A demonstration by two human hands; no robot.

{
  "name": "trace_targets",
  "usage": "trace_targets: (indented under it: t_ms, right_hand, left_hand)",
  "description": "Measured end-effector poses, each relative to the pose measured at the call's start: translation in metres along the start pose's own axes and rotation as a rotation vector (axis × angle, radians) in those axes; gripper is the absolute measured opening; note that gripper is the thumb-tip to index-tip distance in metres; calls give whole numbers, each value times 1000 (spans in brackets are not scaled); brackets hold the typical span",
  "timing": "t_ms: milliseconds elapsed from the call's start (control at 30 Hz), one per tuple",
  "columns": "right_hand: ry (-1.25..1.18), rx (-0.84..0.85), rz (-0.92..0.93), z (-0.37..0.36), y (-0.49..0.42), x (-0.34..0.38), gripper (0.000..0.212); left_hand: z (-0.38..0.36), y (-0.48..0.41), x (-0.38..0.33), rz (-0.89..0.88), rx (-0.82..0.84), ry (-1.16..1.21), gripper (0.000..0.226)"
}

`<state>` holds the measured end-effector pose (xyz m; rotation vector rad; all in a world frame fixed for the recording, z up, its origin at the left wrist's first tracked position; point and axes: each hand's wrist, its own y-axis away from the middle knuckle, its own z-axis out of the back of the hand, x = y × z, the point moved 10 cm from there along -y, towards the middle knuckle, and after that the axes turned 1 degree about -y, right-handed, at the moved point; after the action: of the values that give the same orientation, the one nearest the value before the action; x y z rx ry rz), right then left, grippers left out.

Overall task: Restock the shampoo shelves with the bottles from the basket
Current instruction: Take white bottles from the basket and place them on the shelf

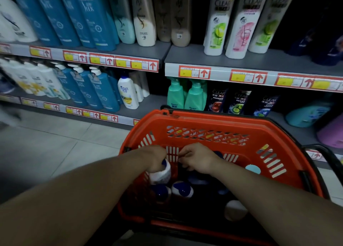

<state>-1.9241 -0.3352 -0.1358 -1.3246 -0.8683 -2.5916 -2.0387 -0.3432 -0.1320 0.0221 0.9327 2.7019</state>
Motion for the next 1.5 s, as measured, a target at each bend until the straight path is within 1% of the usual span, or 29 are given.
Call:
trace_targets:
  t_ms: [133,233,400,467,567,633,667,800,867,933,1000,1067,1100,1167,1233,1333,1400,1500]
  right_hand:
    - [86,-46,54,11,9,16,11]
    - [186,-65,114,12,19,35,18]
    - [167,-136,228,14,48,71,50]
    - [139,-188,280,20,60,82,62]
    - [19,-212,322,33,72,90,69]
    - [-38,-211,317,41,76,92,75]
    - [-57,-197,305,45,77,92,76]
    - [-179,-8,264,37,82,90,70]
    - [-175,33,253,32,88,86,67]
    - [-152,27,245,31,92,82,65]
    - [-131,7,244,34,96,81,66]
    - [-140,-19,258,44,100,85,70]
    - [-148,-36,264,52,103,88,70]
    - [-159,-86,286,69,107,98,64]
    - [-174,-153,317,87,112,110,57]
    - [-189,-237,350,109,120,128,51]
    - [-192,-261,365,121,126,139,50]
    - [-215,-283,368,134,129,145,48]
  left_hand:
    - [53,26,10,54,-115,128,26]
    - [89,49,22,125,-183,232,36]
    - [139,88,30,202,-276,505,41]
    - [154,99,26,160,-266,522,42]
    - [175,116,9,-28,-258,504,35]
    - [185,126,-2,-149,-261,533,28]
    - [188,131,-8,-190,-254,547,30]
    - [186,136,-21,-242,-183,551,35]
    - [185,138,-25,-252,-198,526,36]
    - [184,137,-25,-248,-230,505,45]
    - [179,133,-20,-239,-239,544,66]
    - [171,127,-13,-232,-213,602,83]
    - [166,124,-10,-232,-188,609,85]
    - [154,120,-11,-230,-137,574,78]
    - [148,114,-16,-245,-145,571,66]
    - [150,109,-28,-293,-181,691,63]
    - [163,111,-34,-326,-230,756,60]
    - [176,118,-38,-359,-256,821,55]
